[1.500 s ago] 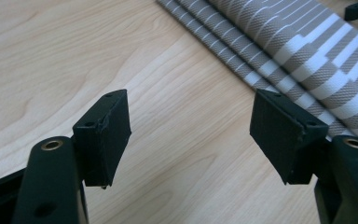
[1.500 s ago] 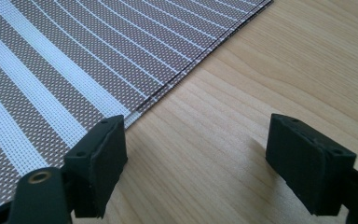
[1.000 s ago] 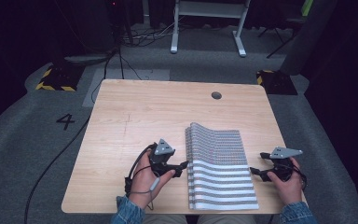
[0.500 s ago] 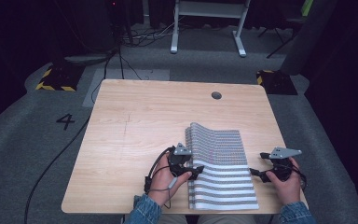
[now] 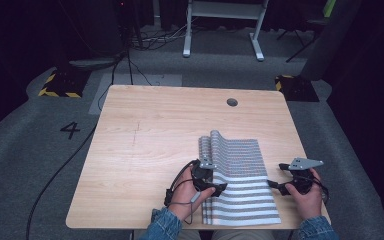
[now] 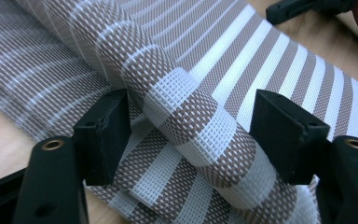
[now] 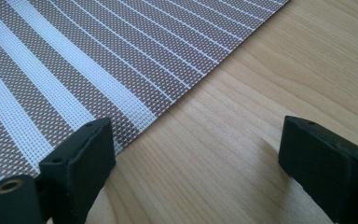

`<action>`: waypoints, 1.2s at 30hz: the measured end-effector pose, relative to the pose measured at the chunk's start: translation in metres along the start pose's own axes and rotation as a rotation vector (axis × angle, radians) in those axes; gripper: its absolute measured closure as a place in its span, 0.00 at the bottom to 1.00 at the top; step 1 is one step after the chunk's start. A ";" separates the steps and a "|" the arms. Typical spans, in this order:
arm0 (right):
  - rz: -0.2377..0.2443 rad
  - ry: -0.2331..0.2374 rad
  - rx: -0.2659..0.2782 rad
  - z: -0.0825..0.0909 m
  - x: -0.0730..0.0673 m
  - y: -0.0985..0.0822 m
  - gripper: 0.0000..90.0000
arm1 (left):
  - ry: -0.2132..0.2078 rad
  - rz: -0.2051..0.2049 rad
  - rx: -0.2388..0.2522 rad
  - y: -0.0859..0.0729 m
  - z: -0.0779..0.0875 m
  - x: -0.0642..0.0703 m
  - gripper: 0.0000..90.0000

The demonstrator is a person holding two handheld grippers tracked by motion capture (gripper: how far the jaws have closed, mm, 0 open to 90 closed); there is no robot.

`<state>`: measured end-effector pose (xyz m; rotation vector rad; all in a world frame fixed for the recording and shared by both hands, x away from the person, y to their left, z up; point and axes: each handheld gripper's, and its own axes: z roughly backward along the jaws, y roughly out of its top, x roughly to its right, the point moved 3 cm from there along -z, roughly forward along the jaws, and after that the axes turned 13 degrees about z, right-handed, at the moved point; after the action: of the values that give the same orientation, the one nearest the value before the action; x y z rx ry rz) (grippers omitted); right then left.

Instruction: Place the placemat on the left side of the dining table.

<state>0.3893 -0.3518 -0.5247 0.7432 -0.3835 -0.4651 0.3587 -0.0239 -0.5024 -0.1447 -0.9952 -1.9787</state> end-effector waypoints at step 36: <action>0.003 -0.003 -0.002 0.000 0.000 0.000 0.12 | 0.051 -0.278 0.186 0.029 0.095 0.023 0.98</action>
<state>0.3897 -0.3520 -0.5247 0.7397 -0.3868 -0.4638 0.3416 0.0184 -0.4115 0.1541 -1.2124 -2.1116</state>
